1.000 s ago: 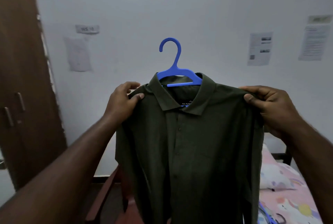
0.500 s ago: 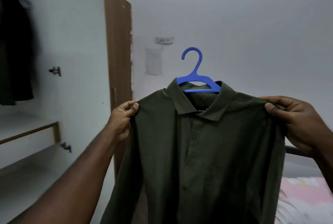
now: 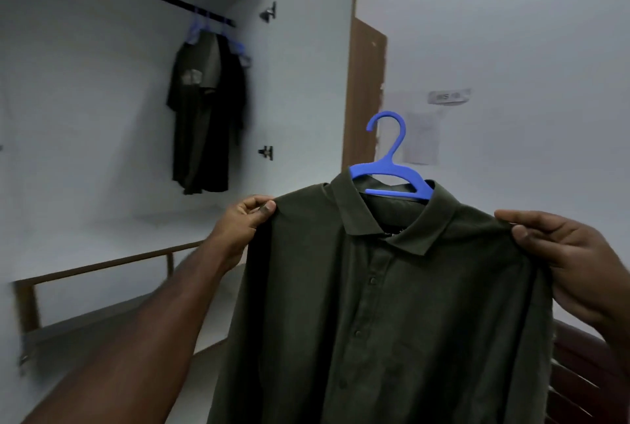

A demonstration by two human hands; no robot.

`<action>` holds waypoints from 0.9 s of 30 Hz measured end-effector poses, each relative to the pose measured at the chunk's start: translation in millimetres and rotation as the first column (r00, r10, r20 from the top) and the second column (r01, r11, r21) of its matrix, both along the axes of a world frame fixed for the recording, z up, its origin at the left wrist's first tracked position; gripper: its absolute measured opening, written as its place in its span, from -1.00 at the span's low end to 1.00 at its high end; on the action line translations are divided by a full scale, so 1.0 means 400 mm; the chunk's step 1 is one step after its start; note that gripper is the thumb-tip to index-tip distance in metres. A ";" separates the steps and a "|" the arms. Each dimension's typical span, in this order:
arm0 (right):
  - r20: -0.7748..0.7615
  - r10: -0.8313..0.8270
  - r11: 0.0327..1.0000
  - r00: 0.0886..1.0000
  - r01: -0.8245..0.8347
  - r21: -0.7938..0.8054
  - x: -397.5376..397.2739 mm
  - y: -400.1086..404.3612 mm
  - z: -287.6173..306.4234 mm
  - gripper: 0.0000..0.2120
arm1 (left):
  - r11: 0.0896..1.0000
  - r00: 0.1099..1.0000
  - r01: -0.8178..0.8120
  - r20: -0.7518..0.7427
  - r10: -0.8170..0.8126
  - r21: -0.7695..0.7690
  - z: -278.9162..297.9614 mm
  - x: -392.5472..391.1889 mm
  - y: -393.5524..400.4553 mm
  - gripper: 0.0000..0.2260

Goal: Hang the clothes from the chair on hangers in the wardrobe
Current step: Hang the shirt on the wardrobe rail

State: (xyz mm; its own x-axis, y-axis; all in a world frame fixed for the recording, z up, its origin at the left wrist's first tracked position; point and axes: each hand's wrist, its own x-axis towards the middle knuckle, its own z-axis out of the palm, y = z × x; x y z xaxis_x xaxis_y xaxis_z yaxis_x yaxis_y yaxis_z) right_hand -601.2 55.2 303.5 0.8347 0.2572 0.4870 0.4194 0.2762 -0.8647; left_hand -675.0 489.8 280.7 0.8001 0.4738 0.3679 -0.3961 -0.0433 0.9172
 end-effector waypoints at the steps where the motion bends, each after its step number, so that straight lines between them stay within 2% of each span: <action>1: -0.001 0.029 1.000 1.000 -0.029 0.009 0.016 0.020 0.001 -0.71 | 1.000 1.000 -0.028 -0.002 0.028 0.002 0.006 -0.014 0.014 -0.82; 5: 0.013 0.140 0.990 0.990 -0.141 0.031 0.062 0.094 0.017 -0.70 | 0.990 0.994 -0.075 0.074 0.084 -0.120 0.034 -0.051 0.047 -0.88; 9: 0.048 0.223 0.973 0.974 -0.225 0.043 0.105 0.147 0.028 -0.68 | 0.967 0.972 -0.163 0.139 0.192 -0.194 0.051 -0.078 0.068 -0.86; 12: 0.008 0.325 0.945 0.946 -0.325 0.048 0.139 0.194 0.019 -0.66 | 0.948 0.953 -0.228 0.149 0.264 -0.224 0.062 -0.111 0.105 -0.86; 15: -0.033 0.421 0.906 0.906 -0.422 -0.024 0.164 0.246 0.014 -0.65 | 0.927 0.935 -0.290 0.136 0.327 -0.237 0.073 -0.143 0.150 -0.83; 18: -0.002 0.426 0.902 0.905 -0.425 -0.072 0.189 0.309 0.015 -0.65 | 0.913 0.922 -0.334 0.121 0.369 -0.236 0.082 -0.161 0.196 -0.83; 22: 0.071 0.416 0.909 0.907 -0.413 -0.054 0.206 0.415 0.041 -0.68 | 0.900 0.911 -0.359 0.117 0.396 -0.249 0.092 -0.174 0.273 -0.80; 27: 0.124 0.486 0.872 0.865 -0.490 -0.004 0.230 0.563 0.083 -0.62 | 0.890 0.893 -0.380 0.149 0.424 -0.253 0.101 -0.176 0.389 -0.81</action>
State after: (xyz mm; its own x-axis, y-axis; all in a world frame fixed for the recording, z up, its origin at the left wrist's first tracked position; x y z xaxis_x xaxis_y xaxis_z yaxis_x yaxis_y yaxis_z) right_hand -509.2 280.6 336.8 0.5422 0.6025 0.5857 0.3228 0.4942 -0.8072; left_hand -745.2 645.4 321.0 0.4464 0.8230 0.3513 -0.5577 -0.0511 0.8284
